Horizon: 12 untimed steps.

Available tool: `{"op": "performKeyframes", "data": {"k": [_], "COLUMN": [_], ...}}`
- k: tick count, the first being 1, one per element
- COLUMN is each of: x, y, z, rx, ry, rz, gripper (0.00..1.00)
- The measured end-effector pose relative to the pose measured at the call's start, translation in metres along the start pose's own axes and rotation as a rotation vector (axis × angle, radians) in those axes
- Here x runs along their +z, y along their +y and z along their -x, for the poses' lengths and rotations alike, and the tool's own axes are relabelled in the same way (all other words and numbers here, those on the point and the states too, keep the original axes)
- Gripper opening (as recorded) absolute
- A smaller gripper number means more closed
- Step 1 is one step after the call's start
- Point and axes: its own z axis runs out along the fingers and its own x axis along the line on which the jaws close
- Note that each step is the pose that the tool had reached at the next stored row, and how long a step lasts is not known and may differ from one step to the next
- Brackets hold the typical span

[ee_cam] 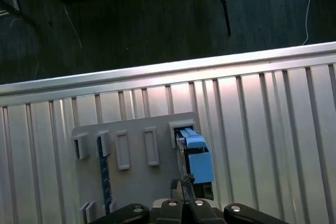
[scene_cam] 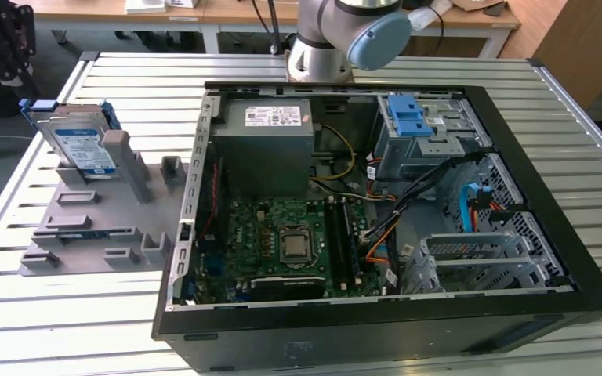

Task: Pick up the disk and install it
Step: 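Pick up the disk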

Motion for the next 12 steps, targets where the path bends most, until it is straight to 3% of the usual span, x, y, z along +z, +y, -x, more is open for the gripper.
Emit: {"op": "performKeyframes", "data": {"k": [2,10,12], "x": [0.0,0.0002,0.0003], "y": [0.0,0.0,0.0001], "z": [0.0,0.0,0.0], "rx": [-0.018,-0.019,-0.019], "ry": [0.0004,0.0,0.0006], "rz": [-0.0022,-0.0077,-0.0103], "gripper": [0.11,0.11,0.17]}}
